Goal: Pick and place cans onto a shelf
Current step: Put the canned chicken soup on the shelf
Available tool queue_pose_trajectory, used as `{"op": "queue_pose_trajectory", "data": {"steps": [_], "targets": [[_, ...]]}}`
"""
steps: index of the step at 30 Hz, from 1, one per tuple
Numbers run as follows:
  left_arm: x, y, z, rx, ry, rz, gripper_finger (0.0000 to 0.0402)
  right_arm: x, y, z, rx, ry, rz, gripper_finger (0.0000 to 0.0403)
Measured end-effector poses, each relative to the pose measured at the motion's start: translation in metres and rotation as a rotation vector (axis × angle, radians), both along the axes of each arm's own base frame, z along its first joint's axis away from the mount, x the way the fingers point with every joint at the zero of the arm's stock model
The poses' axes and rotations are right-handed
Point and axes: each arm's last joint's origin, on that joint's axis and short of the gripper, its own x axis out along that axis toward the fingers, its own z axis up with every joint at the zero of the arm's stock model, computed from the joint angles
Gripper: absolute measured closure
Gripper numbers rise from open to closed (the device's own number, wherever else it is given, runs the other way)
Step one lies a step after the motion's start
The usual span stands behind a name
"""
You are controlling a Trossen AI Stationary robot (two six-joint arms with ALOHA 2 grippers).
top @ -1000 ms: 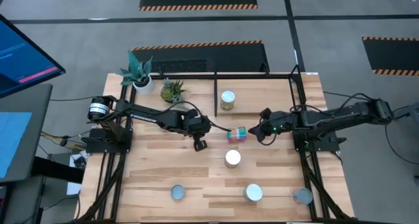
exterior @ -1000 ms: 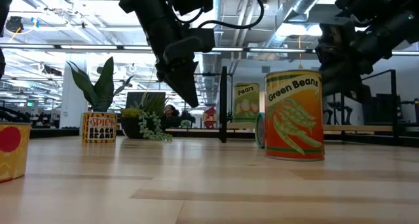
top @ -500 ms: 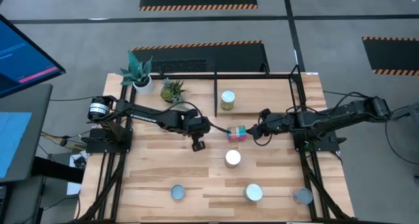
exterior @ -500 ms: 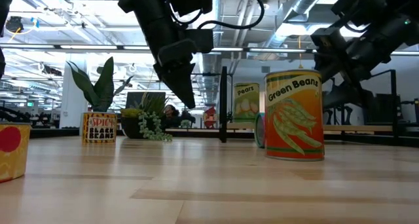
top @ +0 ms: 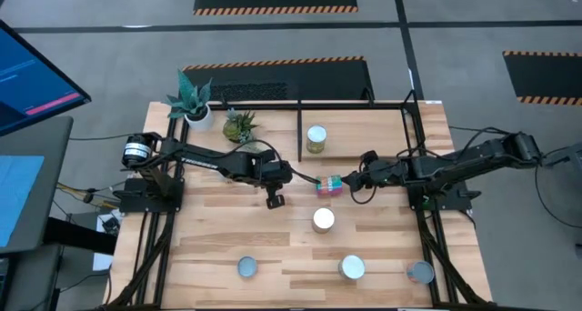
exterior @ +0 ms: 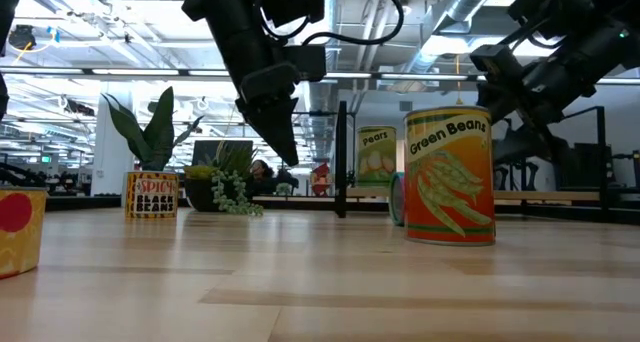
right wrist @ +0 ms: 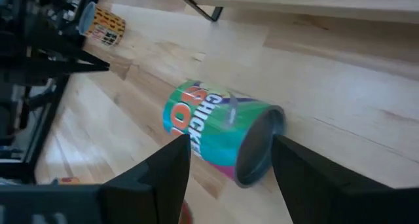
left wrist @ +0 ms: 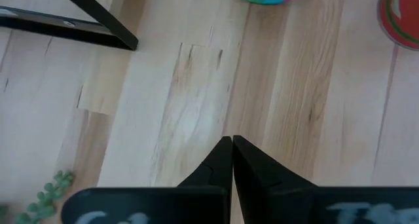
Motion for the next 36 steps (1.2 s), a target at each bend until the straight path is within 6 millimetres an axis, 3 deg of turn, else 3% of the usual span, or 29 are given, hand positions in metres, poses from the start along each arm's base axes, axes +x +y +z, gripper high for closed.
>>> {"op": "queue_pose_trajectory", "data": {"steps": [20, 36], "targets": [[0.000, 0.001, 0.000, 0.048, 0.013, -0.048, 0.0401, 0.001, 0.005, -0.002, 0.002, -0.013, -0.063, 0.0169], [-0.001, 0.022, 0.000, 0.079, 0.028, -0.037, 0.0401, 0.005, 0.015, -0.010, 0.017, 0.002, -0.081, 0.0168]]}}
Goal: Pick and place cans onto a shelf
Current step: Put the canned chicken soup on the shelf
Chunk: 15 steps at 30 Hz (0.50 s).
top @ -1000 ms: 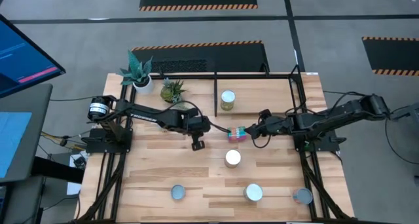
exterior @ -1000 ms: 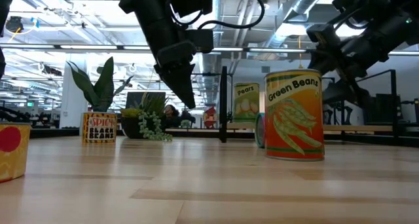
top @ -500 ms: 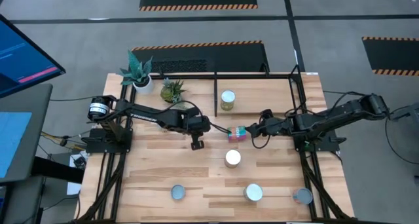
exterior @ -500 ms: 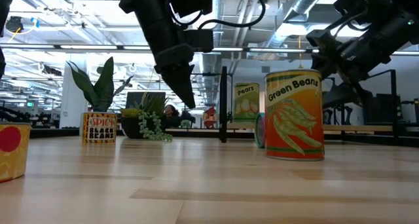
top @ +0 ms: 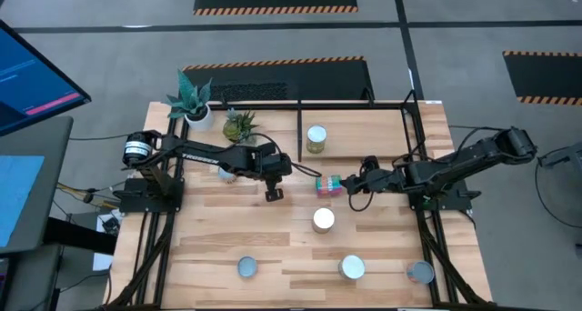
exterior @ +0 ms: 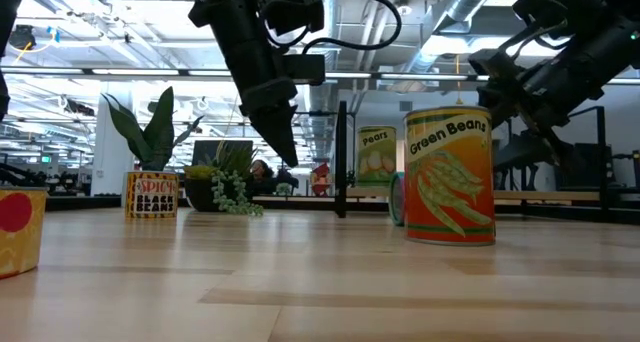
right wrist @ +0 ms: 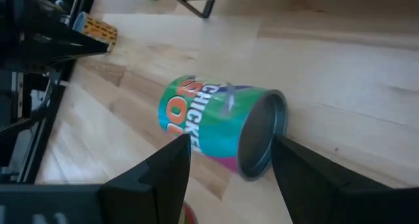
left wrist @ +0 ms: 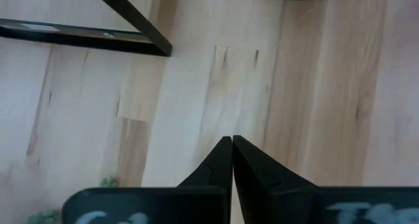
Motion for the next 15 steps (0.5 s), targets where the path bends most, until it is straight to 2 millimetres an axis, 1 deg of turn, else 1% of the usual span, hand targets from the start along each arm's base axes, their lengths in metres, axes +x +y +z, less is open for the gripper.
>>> {"op": "queue_pose_trajectory", "data": {"steps": [5, 10, 15], "targets": [[-0.0003, 0.0053, 0.0000, 0.001, -0.001, 0.012, 0.0401, 0.0009, 0.0005, 0.0009, 0.000, -0.013, 0.000, 0.0168], [-0.0003, 0.0064, 0.0001, 0.005, 0.002, 0.003, 0.0401, 0.0020, 0.0006, 0.0021, -0.001, -0.032, -0.002, 0.0168], [-0.0003, 0.0063, 0.0001, 0.013, 0.007, -0.018, 0.0401, 0.0054, -0.0004, 0.0072, -0.024, -0.100, -0.048, 0.0168]]}}
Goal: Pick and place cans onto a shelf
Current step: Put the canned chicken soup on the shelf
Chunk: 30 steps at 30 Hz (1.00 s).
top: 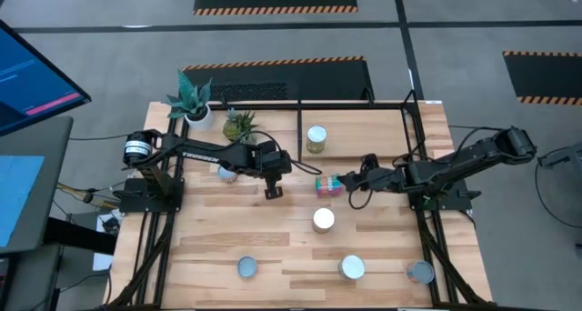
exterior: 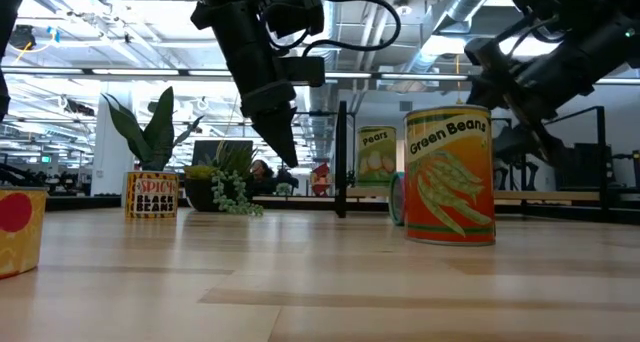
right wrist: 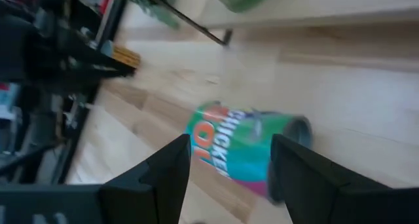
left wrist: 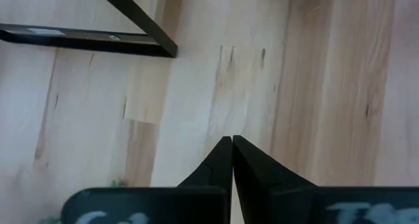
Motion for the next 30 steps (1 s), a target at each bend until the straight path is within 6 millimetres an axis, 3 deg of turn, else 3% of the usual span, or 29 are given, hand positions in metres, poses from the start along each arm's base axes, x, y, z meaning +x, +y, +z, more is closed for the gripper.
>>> {"op": "queue_pose_trajectory", "data": {"steps": [12, 22, 30], "targets": [[0.000, 0.001, 0.000, 0.016, 0.010, -0.028, 0.0401, 0.013, 0.003, 0.010, -0.052, -0.065, 0.011, 0.0168], [0.000, 0.002, 0.000, 0.034, 0.022, -0.063, 0.0401, 0.013, 0.006, 0.005, -0.004, -0.066, -0.055, 0.0168], [-0.003, 0.013, -0.001, 0.040, 0.046, -0.062, 0.0401, 0.022, 0.010, 0.012, -0.023, -0.079, -0.053, 0.0168]]}}
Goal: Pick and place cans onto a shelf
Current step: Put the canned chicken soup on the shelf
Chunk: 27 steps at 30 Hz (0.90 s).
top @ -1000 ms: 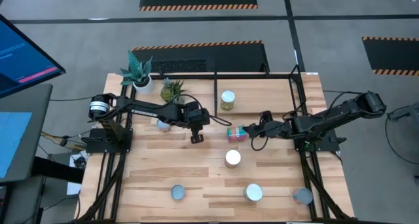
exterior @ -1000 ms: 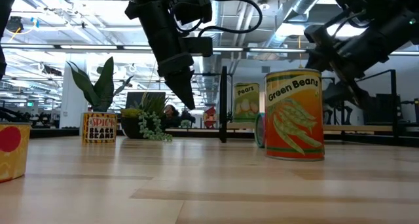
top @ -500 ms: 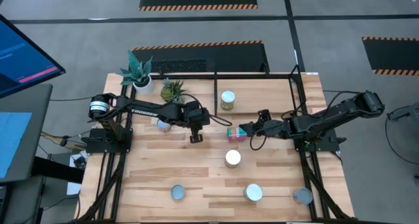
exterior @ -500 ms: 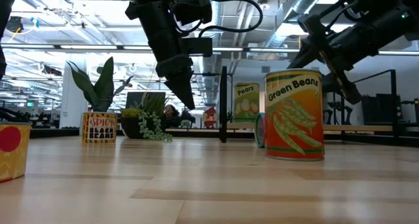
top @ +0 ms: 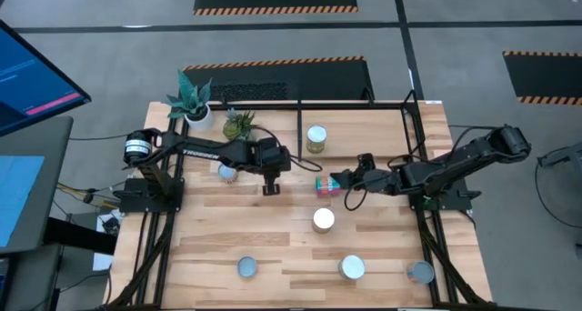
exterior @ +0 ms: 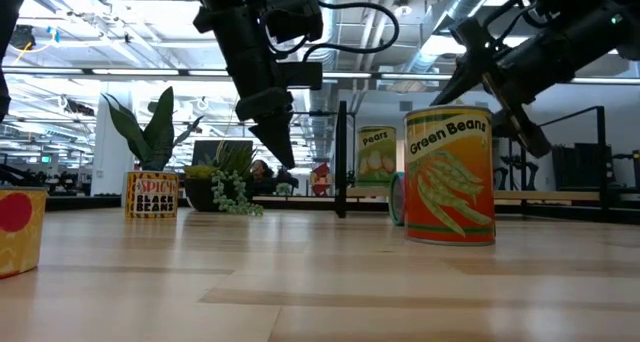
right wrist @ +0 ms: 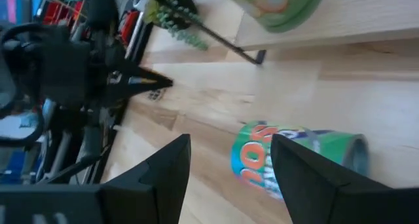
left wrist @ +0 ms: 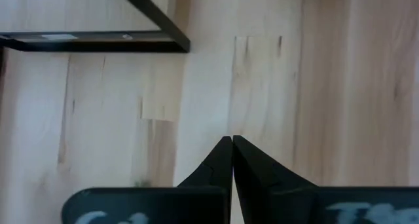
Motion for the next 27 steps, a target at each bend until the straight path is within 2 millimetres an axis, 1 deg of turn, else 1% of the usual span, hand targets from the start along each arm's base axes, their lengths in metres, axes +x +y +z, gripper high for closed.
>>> {"op": "queue_pose_trajectory", "data": {"steps": [6, 11, 14, 27], "targets": [[-0.004, 0.007, -0.002, -0.028, 0.037, -0.019, 0.0401, 0.005, 0.001, -0.008, 0.023, 0.033, -0.023, 0.0168], [-0.004, 0.010, -0.002, -0.041, 0.037, -0.018, 0.0401, 0.004, 0.000, -0.011, 0.039, 0.049, -0.063, 0.0168], [-0.005, 0.011, -0.002, -0.038, 0.046, -0.027, 0.0401, 0.001, -0.001, -0.015, 0.057, 0.077, -0.091, 0.0168], [-0.006, 0.010, -0.002, -0.042, 0.056, -0.020, 0.0401, 0.002, 0.000, -0.018, 0.063, 0.093, -0.077, 0.0168]]}}
